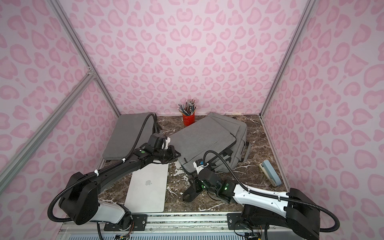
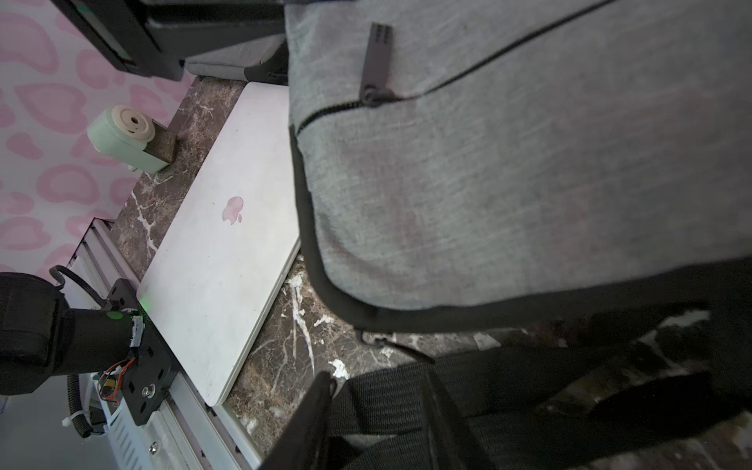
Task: Open the zippered laptop bag and take out the laptop
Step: Adjust the zippered laptop bag.
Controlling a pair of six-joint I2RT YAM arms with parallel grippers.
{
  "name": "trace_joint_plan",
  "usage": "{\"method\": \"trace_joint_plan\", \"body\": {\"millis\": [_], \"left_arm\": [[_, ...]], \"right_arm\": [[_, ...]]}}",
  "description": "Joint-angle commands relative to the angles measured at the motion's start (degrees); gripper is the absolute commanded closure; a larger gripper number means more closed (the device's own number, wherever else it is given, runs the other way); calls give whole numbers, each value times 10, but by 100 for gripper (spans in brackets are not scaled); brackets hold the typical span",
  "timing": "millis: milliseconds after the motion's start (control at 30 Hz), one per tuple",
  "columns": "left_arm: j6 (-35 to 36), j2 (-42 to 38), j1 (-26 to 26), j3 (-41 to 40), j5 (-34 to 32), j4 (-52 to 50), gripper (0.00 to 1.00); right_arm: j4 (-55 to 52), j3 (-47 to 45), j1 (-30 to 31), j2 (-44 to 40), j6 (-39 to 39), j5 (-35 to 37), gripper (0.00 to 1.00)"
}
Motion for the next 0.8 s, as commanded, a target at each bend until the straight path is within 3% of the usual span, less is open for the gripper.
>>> {"method": "trace_joint_plan", "body": {"millis": [0,533,767], "left_arm": [[12,0,0,10,9,39,98],[13,6,0,13,13,38,98],[14,9,0,14,14,38,98]], "right_arm": [[61,-6,0,-1,-8,3,62],[118,-26,-38,15,-86,-12,63],[147,-40,-38,15,-101,-33,74]]}}
